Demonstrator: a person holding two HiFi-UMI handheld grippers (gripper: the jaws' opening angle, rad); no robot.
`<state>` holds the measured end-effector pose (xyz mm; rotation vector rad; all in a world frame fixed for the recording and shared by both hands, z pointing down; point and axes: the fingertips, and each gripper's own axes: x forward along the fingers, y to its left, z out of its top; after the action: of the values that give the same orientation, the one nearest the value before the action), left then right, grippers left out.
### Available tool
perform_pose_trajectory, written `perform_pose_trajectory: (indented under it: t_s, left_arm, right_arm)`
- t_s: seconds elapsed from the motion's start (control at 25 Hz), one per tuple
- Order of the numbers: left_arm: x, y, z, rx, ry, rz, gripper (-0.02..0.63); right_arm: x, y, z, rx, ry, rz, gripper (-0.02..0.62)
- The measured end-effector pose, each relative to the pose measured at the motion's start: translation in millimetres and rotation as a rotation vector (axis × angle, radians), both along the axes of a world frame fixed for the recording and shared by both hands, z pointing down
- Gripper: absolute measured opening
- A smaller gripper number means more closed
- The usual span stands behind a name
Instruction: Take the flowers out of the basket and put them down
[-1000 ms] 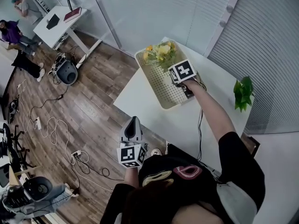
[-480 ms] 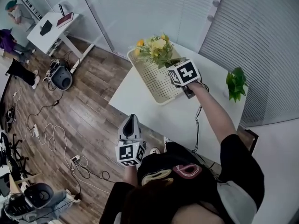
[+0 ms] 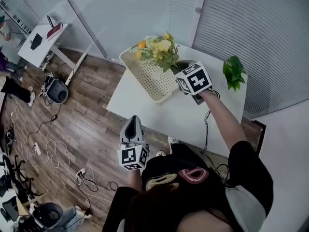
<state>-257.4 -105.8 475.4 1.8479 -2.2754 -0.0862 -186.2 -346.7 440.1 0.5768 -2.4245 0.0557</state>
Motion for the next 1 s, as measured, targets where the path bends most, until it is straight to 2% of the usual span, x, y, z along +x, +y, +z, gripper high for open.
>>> perform_pose_trajectory:
  t_s: [0.52, 1.0]
  left_arm:
    - [36.8, -14.2, -3.3, 0.000, -0.003, 0.133, 0.017]
    - [92.8, -29.3, -7.5, 0.027, -0.007, 0.277, 0.017]
  right_arm:
    - [79.0, 23.3, -6.8, 0.019, -0.030, 0.120, 0.048]
    - [163.6, 42.9, 8.0, 0.022, -0.020, 0.248, 0.048]
